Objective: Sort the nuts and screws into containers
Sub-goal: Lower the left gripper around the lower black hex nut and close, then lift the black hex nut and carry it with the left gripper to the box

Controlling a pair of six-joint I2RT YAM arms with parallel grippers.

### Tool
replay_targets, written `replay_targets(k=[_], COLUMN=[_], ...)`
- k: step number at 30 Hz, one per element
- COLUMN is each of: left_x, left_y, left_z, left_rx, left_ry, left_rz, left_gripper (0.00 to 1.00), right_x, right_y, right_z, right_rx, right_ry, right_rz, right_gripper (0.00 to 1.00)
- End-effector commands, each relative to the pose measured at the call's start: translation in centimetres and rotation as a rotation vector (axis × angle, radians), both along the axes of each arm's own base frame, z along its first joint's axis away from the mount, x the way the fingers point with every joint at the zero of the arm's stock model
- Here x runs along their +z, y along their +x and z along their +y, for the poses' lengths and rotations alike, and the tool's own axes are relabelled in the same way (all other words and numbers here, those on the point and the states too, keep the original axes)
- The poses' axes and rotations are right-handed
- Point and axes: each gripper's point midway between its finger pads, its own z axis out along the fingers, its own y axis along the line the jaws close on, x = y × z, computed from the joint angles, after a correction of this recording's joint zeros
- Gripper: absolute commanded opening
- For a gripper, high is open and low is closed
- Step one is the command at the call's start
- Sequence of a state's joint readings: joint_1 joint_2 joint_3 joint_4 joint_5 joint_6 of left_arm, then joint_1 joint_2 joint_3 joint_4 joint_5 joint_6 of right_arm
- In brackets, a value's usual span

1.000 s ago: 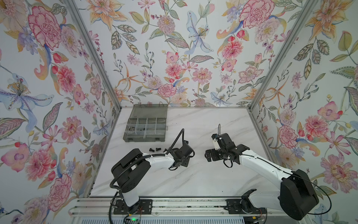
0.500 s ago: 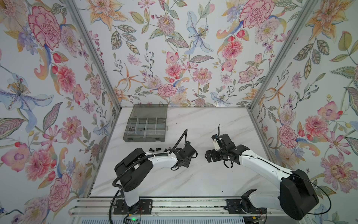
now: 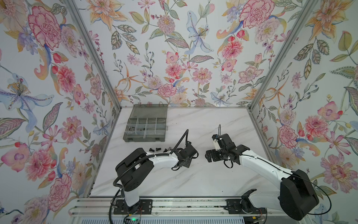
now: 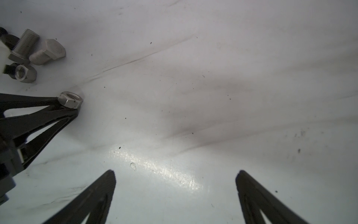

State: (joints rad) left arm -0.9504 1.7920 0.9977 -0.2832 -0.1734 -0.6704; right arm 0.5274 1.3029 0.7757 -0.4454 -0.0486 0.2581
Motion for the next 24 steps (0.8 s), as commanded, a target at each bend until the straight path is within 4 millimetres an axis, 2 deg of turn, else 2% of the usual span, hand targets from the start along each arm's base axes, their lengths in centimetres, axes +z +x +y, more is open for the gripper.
replay_targets(k=[1, 5, 8, 9, 12, 15, 20, 24], left_x=[-0.3, 2.6, 4.9, 6.6, 9.9, 13.4, 19.1, 20.7], left_y=[-1.8, -0.9, 0.3, 0.9, 3.6, 7.0, 12.6, 16.2], left_z=[2.8, 3.6, 5.1, 5.7, 9.0, 13.2, 21.8, 26.3], left_rx=[-0.013, -0.016, 0.004, 0.014, 0.092, 0.196, 0.422, 0.516], left_ry=[0.112, 0.063, 0.032, 0.003, -0.031, -0.060, -0.036, -0.058], left_rz=[0.046, 0.013, -0.023, -0.053, -0.125, -0.223, -0.393, -0.445], left_gripper=[0.00, 0.00, 0.00, 0.00, 0.00, 0.00, 0.00, 0.00], right_x=[0.0, 0.2, 0.2, 0.2, 0.2, 0.3, 0.6, 0.7], right_y=[-0.6, -0.6, -0.8, -0.8, -0.8, -0.7, -0.6, -0.6], right_z=[-0.3, -0.3, -0.4, -0.4, -0.4, -0.3, 0.0, 0.2], right_rx=[0.008, 0.007, 0.006, 0.006, 0.004, 0.003, 0.005, 0.005], right_ry=[0.003, 0.007, 0.007, 0.006, 0.009, 0.013, 0.024, 0.031], right_rz=[0.006, -0.002, -0.001, 0.000, 0.000, 0.001, 0.000, 0.001], right_gripper=[0.99, 0.99, 0.99, 0.99, 0.99, 0.99, 0.99, 0.99])
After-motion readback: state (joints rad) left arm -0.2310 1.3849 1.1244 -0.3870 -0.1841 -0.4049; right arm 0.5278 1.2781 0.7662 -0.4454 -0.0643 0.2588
